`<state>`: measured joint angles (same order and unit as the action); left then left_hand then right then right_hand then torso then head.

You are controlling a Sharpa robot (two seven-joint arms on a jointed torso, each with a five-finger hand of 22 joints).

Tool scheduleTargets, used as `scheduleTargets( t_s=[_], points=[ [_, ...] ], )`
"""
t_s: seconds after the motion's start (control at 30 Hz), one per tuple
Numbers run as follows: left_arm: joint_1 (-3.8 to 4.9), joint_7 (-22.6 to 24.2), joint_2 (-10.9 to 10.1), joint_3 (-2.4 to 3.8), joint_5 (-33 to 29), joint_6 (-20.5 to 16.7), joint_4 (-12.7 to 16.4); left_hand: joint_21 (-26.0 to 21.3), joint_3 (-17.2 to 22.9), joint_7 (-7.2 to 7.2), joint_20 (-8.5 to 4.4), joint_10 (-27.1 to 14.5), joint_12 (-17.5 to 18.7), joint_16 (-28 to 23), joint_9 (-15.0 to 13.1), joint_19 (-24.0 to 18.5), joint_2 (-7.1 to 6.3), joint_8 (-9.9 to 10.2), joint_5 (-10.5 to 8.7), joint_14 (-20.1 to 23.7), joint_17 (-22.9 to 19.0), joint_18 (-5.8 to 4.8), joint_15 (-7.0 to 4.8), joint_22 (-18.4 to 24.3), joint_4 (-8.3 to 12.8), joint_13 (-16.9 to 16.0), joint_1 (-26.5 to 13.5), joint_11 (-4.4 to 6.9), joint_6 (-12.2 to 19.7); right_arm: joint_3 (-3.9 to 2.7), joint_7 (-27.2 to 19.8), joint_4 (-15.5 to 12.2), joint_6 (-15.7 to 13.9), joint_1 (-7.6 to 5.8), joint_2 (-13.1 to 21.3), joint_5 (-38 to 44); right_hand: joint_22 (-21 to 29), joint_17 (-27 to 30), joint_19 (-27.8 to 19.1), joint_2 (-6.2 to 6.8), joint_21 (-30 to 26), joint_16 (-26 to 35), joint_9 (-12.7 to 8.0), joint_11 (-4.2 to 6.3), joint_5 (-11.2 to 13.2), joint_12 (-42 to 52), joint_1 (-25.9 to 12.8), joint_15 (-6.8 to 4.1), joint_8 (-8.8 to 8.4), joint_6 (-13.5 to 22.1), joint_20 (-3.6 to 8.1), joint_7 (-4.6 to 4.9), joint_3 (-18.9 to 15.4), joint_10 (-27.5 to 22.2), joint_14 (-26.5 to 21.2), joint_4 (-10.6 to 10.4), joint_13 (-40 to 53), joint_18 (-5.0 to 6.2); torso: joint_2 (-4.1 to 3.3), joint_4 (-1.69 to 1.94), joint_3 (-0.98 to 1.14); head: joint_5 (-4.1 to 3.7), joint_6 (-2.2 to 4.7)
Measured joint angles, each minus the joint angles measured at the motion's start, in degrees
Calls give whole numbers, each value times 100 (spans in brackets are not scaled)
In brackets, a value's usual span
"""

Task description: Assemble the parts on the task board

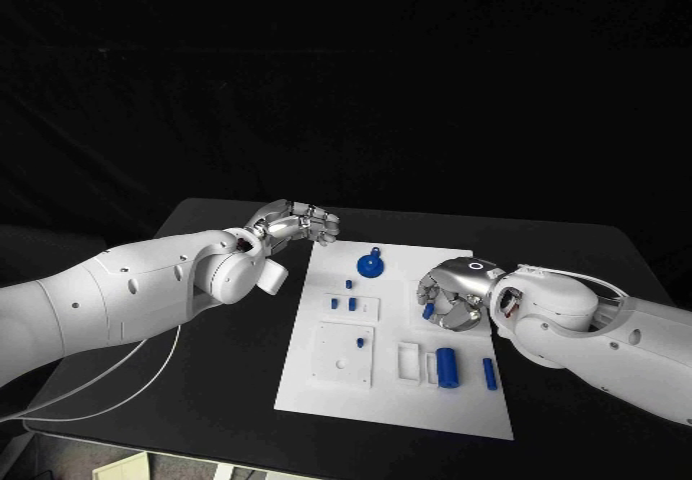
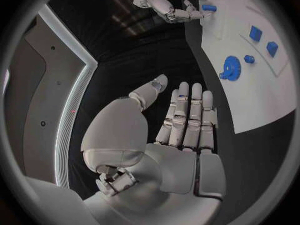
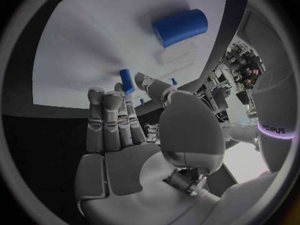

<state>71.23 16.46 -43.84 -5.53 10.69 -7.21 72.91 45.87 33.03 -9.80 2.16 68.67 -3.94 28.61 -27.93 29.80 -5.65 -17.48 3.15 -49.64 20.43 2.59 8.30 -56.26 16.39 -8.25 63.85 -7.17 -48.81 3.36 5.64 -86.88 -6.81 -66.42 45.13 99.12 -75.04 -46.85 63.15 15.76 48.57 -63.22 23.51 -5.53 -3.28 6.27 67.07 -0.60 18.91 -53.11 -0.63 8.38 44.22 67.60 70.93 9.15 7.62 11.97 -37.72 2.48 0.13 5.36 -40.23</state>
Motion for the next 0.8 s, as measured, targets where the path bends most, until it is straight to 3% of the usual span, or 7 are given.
scheduleTargets(
  t_s=[0.5,0.8],
  points=[
    [0,0,-15,0,-4,1,5,0,-15,0,2,0,0,-2,-1,2,0,0,0,0,6,-11,0,-4,-15,5,0,0,0,0,35,-8,6,20,-24,147,0,-9,72,-62,36,-65,54,134,22,186,59,-123,185,-266,53,-84,307,320,63,-148,11,0,1,-11,1,17,-30],
    [0,-2,-15,0,-5,2,8,0,-15,0,21,0,0,-22,-1,21,0,0,0,0,11,-12,0,-4,-15,10,0,0,0,-2,118,-23,-71,40,-42,281,0,-15,114,-208,91,-68,92,226,23,326,70,-220,296,-472,75,-184,482,552,113,-170,79,0,1,-12,4,12,-42]
  ],
)
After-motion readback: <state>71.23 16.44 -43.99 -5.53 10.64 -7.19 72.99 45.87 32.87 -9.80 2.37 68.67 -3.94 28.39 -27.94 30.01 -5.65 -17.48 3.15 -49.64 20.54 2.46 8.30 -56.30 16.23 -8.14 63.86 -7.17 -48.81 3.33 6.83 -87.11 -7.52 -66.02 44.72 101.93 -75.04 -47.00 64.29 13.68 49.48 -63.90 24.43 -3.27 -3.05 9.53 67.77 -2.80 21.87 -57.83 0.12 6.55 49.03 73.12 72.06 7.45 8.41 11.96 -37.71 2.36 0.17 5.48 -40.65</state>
